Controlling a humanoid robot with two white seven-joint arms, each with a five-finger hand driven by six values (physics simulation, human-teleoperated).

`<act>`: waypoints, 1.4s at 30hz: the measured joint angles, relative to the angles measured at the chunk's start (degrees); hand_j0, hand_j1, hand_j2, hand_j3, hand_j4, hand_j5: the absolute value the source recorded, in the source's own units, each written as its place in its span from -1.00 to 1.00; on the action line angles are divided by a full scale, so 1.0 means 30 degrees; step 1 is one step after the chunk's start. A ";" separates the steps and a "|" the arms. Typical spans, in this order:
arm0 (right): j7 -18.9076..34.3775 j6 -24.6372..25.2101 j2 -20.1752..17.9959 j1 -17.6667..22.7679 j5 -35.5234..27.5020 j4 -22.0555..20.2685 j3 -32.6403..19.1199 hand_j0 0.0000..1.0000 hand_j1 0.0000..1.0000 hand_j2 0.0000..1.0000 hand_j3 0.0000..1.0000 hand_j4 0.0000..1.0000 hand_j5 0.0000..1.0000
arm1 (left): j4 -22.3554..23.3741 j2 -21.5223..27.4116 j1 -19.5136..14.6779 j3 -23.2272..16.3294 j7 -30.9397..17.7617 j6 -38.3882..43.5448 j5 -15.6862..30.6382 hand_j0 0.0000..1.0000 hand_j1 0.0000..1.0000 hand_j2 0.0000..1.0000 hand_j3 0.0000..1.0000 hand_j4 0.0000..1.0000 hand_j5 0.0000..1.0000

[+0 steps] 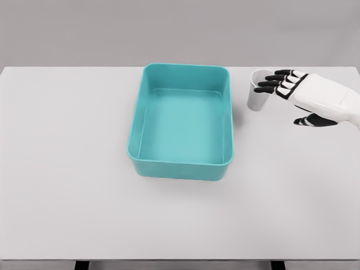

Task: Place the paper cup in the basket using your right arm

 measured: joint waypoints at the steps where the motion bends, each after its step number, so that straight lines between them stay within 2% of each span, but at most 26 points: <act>1: 0.0012 -0.0001 0.0099 0.0000 0.0032 0.0015 -0.0008 1.00 1.00 1.00 1.00 1.00 1.00 | 0.0000 0.0000 0.0000 0.0002 0.0000 0.0000 0.0000 1.00 1.00 1.00 1.00 1.00 1.00; 6: 0.0035 0.0001 0.1029 -0.0262 0.0132 0.0118 -0.0085 1.00 1.00 1.00 1.00 1.00 1.00 | 0.0001 0.0000 0.0000 0.0000 0.0000 0.0000 0.0000 1.00 1.00 1.00 1.00 1.00 1.00; 9: 0.0035 0.0687 0.1227 -0.1434 0.0142 0.1058 0.0160 1.00 1.00 1.00 1.00 1.00 1.00 | 0.0002 0.0000 0.0000 0.0001 0.0000 -0.0001 0.0000 1.00 1.00 1.00 1.00 1.00 1.00; 11: 0.0035 0.1131 0.1223 -0.2284 0.0149 0.2214 0.0786 1.00 1.00 1.00 1.00 1.00 1.00 | 0.0002 0.0000 0.0000 0.0000 0.0000 -0.0001 -0.0001 1.00 1.00 1.00 1.00 1.00 1.00; 16: 0.0035 0.1578 0.1124 -0.4803 0.0150 0.5502 0.3273 1.00 1.00 1.00 1.00 1.00 1.00 | 0.0002 0.0001 0.0000 0.0001 0.0001 -0.0001 0.0000 1.00 1.00 1.00 1.00 1.00 1.00; 20: 0.0033 0.1683 0.0947 -0.7703 0.0118 0.7586 0.5804 1.00 1.00 1.00 1.00 1.00 1.00 | 0.0003 0.0001 0.0000 -0.0001 0.0001 -0.0001 0.0000 1.00 1.00 1.00 1.00 1.00 1.00; 26: 0.0037 0.1644 0.0283 -0.9666 0.0021 0.9561 0.9234 1.00 1.00 1.00 1.00 1.00 1.00 | 0.0001 0.0000 0.0000 -0.0002 0.0000 0.0000 0.0000 1.00 1.00 1.00 1.00 1.00 1.00; 32: 0.0036 0.1547 0.0016 -1.2419 -0.0103 1.1034 1.2168 1.00 1.00 1.00 1.00 1.00 1.00 | 0.0000 0.0000 0.0001 0.0001 0.0001 -0.0001 0.0001 1.00 1.00 1.00 1.00 1.00 1.00; 36: 0.0039 0.1475 0.0127 -1.2949 -0.0088 1.1911 1.3580 1.00 1.00 1.00 1.00 1.00 1.00 | 0.0000 0.0000 0.0000 0.0001 0.0000 0.0000 0.0000 1.00 1.00 1.00 1.00 1.00 1.00; 42: 0.0038 0.1435 0.0406 -1.3740 -0.0195 1.3248 1.4040 1.00 1.00 1.00 1.00 1.00 1.00 | 0.0000 0.0000 0.0000 0.0001 0.0000 0.0000 0.0000 1.00 1.00 1.00 1.00 1.00 1.00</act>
